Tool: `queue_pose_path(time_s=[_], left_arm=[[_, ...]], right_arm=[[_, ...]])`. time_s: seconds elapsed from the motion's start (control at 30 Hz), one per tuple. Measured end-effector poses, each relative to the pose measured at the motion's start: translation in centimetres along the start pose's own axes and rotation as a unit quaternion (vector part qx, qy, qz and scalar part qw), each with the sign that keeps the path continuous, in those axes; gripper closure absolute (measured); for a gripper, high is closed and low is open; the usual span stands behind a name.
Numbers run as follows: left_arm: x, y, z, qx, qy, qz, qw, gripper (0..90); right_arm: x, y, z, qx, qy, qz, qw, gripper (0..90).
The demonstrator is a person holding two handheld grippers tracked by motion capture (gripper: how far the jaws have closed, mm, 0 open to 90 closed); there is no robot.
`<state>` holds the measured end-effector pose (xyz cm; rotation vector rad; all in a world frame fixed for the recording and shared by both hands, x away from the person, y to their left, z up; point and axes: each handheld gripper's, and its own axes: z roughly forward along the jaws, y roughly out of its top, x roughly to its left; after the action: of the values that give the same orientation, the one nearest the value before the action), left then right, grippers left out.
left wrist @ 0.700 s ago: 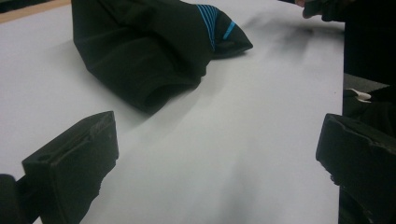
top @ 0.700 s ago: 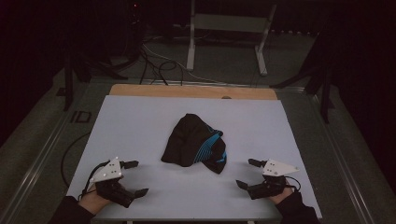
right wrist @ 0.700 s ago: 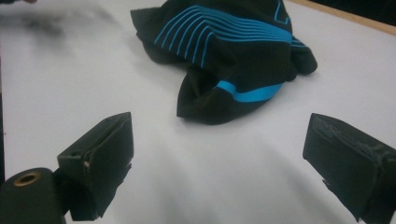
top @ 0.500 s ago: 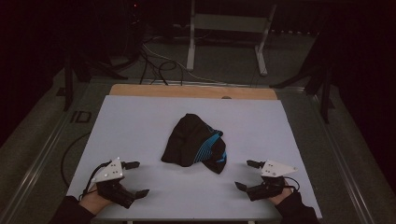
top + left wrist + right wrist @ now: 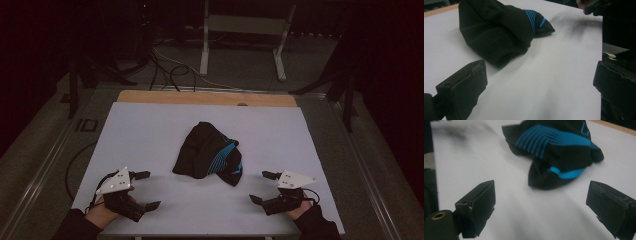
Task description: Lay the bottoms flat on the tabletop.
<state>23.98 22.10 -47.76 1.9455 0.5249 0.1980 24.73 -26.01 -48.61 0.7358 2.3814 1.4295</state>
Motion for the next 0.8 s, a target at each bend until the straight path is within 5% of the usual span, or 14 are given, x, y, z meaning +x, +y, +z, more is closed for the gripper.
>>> queue_pose_path(time_s=[0.53,0.8], left_arm=[[1.1,3.3,1.6,0.0,0.012,0.018,0.9998,0.2],[2.5,4.2,2.5,-0.009,0.072,0.02,0.9972,0.2]], right_arm=[[-0.4,5.8,-0.1,-0.036,-0.005,-0.016,0.9992,8.9],[-1.4,7.8,1.2,-0.056,-0.02,-0.018,0.9981,8.9]])
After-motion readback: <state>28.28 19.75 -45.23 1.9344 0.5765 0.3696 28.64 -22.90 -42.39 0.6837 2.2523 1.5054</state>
